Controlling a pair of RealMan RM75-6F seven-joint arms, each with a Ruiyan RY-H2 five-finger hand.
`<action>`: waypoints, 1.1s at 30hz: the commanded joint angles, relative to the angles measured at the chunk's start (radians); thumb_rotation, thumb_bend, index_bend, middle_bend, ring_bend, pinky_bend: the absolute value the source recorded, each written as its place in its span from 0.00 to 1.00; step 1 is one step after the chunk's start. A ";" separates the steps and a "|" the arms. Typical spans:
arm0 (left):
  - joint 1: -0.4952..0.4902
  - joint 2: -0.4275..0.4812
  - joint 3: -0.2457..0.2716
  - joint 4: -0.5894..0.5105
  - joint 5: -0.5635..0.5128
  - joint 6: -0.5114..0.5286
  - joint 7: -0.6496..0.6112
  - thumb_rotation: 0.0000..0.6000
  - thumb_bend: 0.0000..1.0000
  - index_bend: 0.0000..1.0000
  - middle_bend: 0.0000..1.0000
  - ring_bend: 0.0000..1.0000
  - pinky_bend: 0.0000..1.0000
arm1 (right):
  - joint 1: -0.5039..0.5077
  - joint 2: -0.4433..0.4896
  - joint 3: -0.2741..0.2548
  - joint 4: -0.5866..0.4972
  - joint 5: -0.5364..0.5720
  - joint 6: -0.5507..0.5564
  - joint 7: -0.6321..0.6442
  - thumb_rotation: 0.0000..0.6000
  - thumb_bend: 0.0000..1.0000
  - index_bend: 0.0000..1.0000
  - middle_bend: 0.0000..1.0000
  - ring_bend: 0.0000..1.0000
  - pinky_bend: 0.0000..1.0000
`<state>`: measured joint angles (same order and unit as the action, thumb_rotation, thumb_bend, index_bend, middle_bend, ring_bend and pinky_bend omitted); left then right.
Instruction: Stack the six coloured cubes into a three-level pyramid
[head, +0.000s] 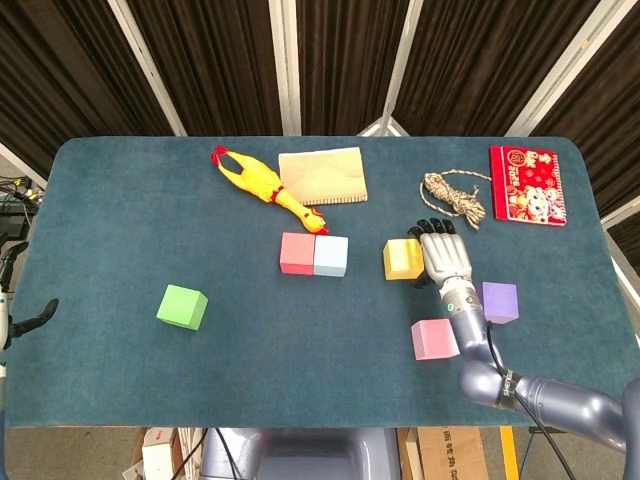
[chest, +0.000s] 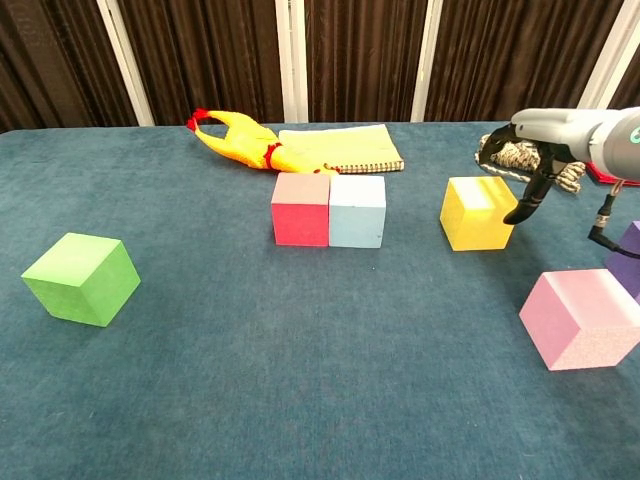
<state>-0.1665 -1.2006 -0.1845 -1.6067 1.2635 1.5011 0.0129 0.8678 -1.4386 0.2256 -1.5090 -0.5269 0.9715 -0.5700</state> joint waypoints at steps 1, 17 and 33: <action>-0.001 -0.003 -0.002 0.003 -0.001 -0.004 0.000 1.00 0.28 0.15 0.00 0.00 0.00 | 0.014 -0.011 0.001 0.008 0.018 -0.001 -0.017 1.00 0.13 0.25 0.16 0.09 0.00; 0.001 -0.018 -0.017 0.015 -0.015 -0.011 0.004 1.00 0.28 0.16 0.00 0.00 0.00 | 0.066 -0.075 0.006 0.097 0.083 -0.024 -0.061 1.00 0.13 0.25 0.22 0.11 0.00; -0.003 -0.042 -0.031 0.026 -0.031 -0.022 0.010 1.00 0.28 0.18 0.00 0.00 0.00 | 0.080 -0.090 -0.001 0.134 0.098 -0.043 -0.073 1.00 0.13 0.30 0.31 0.16 0.00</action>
<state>-0.1693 -1.2427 -0.2154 -1.5807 1.2326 1.4790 0.0233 0.9481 -1.5292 0.2242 -1.3745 -0.4286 0.9289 -0.6429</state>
